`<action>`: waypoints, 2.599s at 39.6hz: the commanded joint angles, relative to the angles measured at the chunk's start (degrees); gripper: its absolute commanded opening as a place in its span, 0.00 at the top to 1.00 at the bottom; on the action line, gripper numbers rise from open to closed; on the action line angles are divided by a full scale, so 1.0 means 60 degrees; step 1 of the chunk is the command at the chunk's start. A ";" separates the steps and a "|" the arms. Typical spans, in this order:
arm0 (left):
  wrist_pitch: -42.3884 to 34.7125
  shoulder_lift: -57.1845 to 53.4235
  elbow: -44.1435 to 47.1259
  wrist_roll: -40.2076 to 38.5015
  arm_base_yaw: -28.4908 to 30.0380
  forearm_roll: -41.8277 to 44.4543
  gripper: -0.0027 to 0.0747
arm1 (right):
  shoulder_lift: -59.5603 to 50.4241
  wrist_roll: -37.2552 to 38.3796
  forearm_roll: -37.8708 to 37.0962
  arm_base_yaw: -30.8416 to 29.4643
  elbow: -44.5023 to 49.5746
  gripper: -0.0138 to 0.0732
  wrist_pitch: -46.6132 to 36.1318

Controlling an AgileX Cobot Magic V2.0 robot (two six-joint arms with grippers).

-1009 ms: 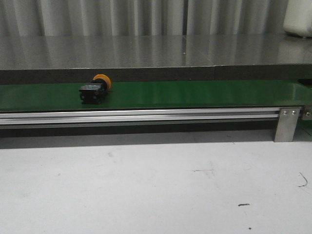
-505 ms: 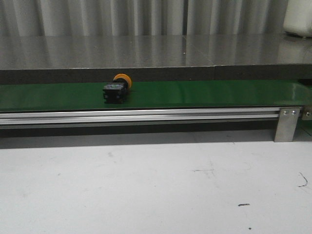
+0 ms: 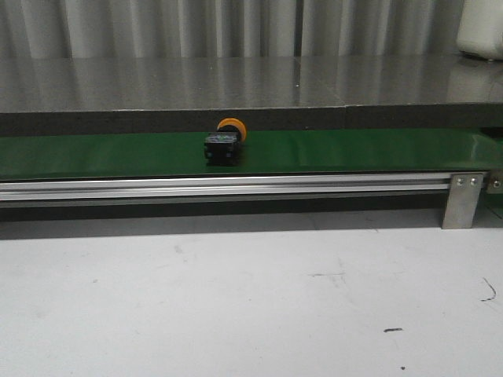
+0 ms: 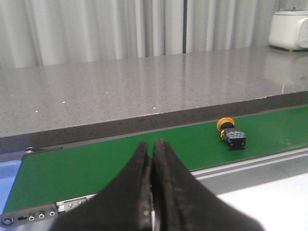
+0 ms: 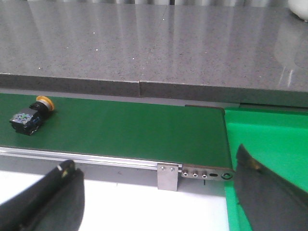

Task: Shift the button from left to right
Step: 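Let the conveyor carry the button toward the right gripper, then grasp the button on the belt with the right gripper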

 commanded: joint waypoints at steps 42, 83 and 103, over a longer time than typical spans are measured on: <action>-0.0729 0.0108 -0.0216 -0.0039 -0.0078 -0.0154 0.99 | 0.2797 0.0519 0.0031 -0.0043 -0.1716 0.10 -0.0797; -0.0729 0.0108 -0.0216 -0.0039 -0.0078 -0.0154 0.99 | 1.2728 0.1128 0.0776 -0.0053 -0.9677 0.10 0.2424; -0.0729 0.0108 -0.0216 -0.0039 -0.0078 -0.0154 0.99 | 1.3523 0.1128 0.0949 -0.0053 -0.9837 0.30 0.2826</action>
